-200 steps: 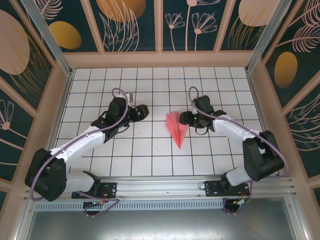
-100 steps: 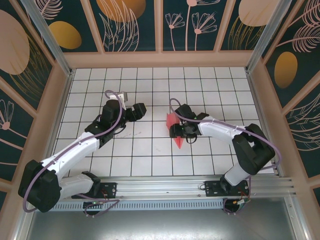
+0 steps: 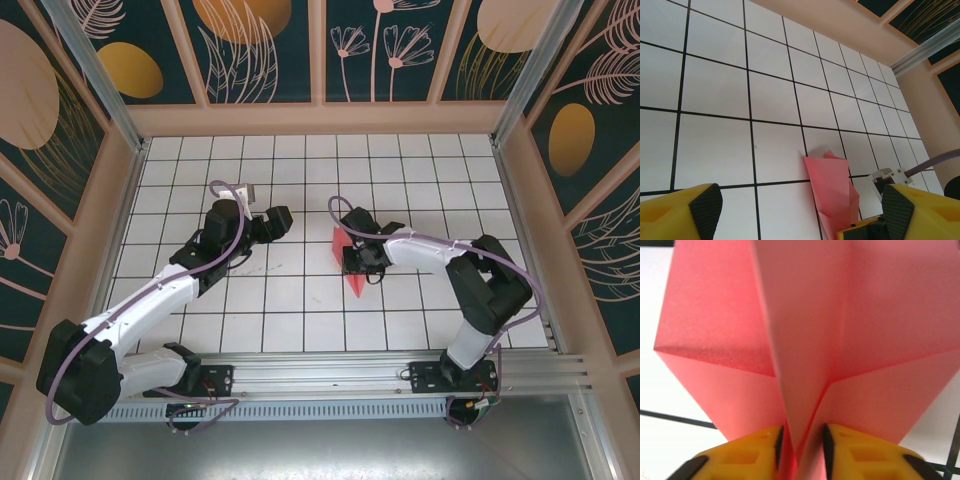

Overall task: Fold a paper plane with a square sheet of paper (fold left side to right side)
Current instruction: Pick up the paper plane at the center of the table, then place the paper plane at the center of the table.

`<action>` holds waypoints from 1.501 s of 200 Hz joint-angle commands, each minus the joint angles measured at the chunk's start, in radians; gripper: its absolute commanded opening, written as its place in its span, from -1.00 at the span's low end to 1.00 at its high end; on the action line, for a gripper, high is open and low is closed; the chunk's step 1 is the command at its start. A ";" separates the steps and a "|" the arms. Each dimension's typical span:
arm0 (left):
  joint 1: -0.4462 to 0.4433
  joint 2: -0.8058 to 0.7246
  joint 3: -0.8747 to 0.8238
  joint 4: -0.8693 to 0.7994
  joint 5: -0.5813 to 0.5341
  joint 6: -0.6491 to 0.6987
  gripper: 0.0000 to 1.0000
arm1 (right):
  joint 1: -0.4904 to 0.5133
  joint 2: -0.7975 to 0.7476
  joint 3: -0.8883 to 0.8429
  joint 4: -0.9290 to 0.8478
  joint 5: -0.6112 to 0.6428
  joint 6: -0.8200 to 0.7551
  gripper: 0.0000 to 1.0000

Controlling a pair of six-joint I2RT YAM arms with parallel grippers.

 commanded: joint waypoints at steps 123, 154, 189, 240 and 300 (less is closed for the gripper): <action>0.006 -0.055 0.031 -0.066 -0.067 0.098 0.77 | -0.214 0.359 0.644 -0.266 0.066 -0.164 -1.00; 0.006 -0.059 0.030 -0.079 -0.071 0.110 0.78 | -0.226 0.502 0.826 -0.359 0.086 -0.199 -1.00; 0.006 -0.054 0.034 -0.082 -0.070 0.113 0.79 | -0.226 0.604 0.939 -0.405 0.077 -0.229 -1.00; 0.006 -0.032 0.044 -0.083 -0.066 0.116 0.80 | -0.226 0.642 0.940 -0.401 0.046 -0.239 -0.94; 0.006 -0.021 0.059 -0.088 -0.071 0.118 0.80 | -0.219 0.630 0.923 -0.392 0.038 -0.238 -0.64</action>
